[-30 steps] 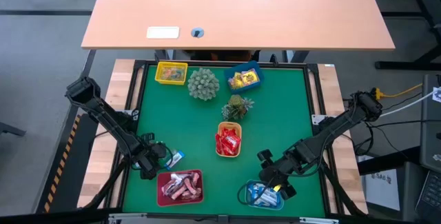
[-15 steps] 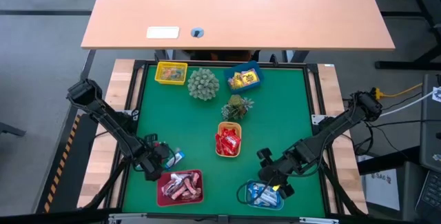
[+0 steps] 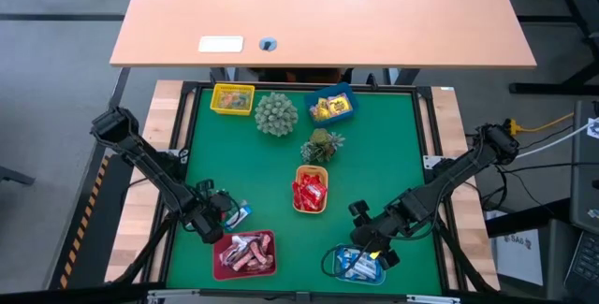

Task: Sort candy
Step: Put the red candy into the light orange bin

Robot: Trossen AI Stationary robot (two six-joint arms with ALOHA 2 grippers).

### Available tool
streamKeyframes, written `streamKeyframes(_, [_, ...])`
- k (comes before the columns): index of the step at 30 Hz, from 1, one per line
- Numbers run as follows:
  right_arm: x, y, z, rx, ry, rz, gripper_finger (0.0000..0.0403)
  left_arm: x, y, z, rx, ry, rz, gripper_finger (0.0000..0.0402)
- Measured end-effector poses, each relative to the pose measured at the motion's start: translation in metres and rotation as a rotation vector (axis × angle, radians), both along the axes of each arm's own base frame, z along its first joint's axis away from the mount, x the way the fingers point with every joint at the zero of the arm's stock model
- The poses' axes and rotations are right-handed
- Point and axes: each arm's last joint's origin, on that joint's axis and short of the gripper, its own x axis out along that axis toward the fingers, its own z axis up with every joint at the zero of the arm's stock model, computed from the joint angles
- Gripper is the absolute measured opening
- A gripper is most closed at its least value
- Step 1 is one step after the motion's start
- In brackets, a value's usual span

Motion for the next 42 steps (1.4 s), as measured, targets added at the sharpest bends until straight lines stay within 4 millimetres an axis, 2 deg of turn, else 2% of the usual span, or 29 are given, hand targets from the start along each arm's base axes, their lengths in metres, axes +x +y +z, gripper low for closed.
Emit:
streamKeyframes(11, [0.000,0.000,0.000,0.000,0.000,0.000,0.0195,0.004,0.005,0.000,-0.106,0.103,0.029,0.0008])
streamKeyframes(19, [0.000,0.000,0.000,0.000,0.000,0.000,0.0195,0.013,0.015,0.001,-0.106,0.100,0.066,0.0088])
streamKeyframes(27, [0.000,0.000,0.000,0.000,0.000,0.000,0.0195,0.028,0.016,0.016,-0.125,0.077,-0.095,0.0137])
streamKeyframes(33, [0.000,0.000,0.000,0.001,0.001,0.001,0.0195,0.019,0.017,0.015,-0.126,0.167,-0.054,0.0156])
streamKeyframes(42, [0.000,0.000,0.000,-0.001,0.005,0.001,0.0195,0.008,0.005,0.015,-0.125,0.201,-0.126,0.0175])
